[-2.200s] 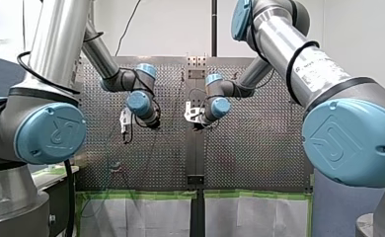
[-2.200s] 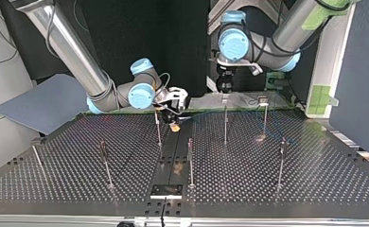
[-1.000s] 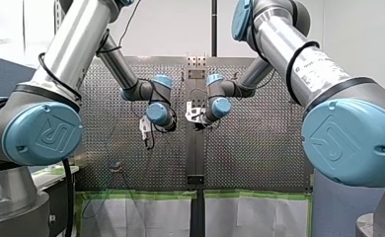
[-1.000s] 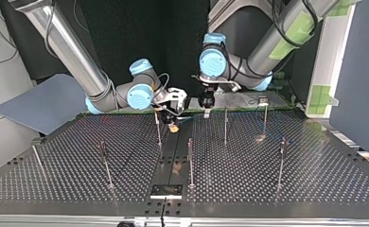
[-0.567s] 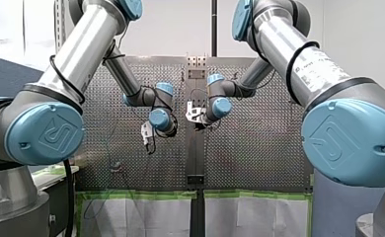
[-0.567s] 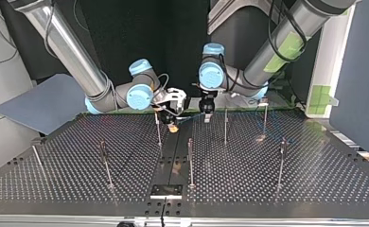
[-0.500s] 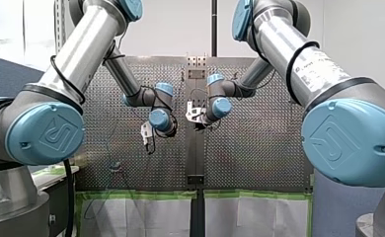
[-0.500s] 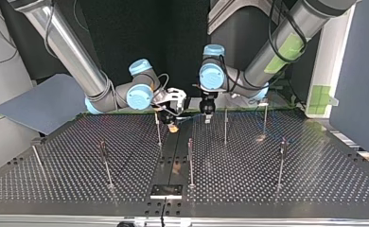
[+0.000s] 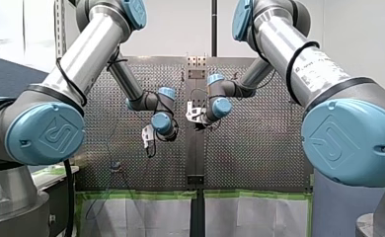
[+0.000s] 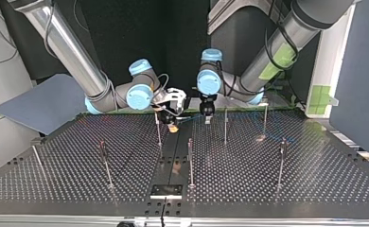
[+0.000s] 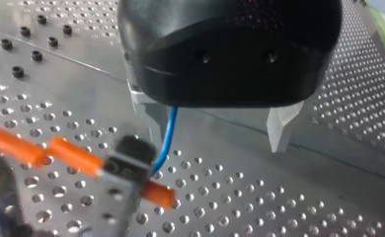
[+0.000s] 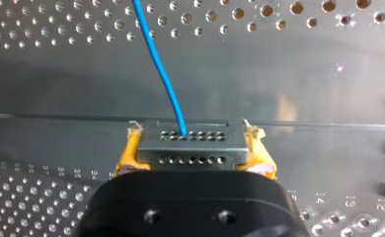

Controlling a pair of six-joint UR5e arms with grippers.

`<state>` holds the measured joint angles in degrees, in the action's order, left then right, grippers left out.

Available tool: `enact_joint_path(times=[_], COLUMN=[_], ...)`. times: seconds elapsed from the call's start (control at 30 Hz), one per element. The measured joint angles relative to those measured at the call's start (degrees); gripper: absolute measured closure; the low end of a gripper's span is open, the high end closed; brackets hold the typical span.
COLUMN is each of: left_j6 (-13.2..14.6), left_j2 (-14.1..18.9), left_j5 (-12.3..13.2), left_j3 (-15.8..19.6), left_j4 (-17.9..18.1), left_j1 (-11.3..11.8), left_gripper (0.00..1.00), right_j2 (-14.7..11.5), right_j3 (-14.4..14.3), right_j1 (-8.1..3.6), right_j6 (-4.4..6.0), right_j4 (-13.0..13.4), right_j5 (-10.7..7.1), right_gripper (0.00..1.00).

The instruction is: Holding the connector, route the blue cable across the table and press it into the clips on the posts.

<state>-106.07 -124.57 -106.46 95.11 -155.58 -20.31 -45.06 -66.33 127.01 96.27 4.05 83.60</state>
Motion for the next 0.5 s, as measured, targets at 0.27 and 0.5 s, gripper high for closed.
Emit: enact_joint_path(times=[0.27,0.5], left_j6=[-0.2,-1.5], left_j2=[0.0,0.6], left_j5=[-2.3,-2.4], left_j3=[0.0,0.0], left_j4=[1.1,0.5], left_j1=[-0.8,-1.5], left_gripper=[1.00,1.00], right_j2=[-0.1,-0.3], right_j3=[0.0,0.0], right_j1=[0.02,0.00], right_j6=[-0.14,-0.47], right_j4=[0.0,-0.1], right_j5=[-0.03,0.01], right_gripper=[1.00,1.00])
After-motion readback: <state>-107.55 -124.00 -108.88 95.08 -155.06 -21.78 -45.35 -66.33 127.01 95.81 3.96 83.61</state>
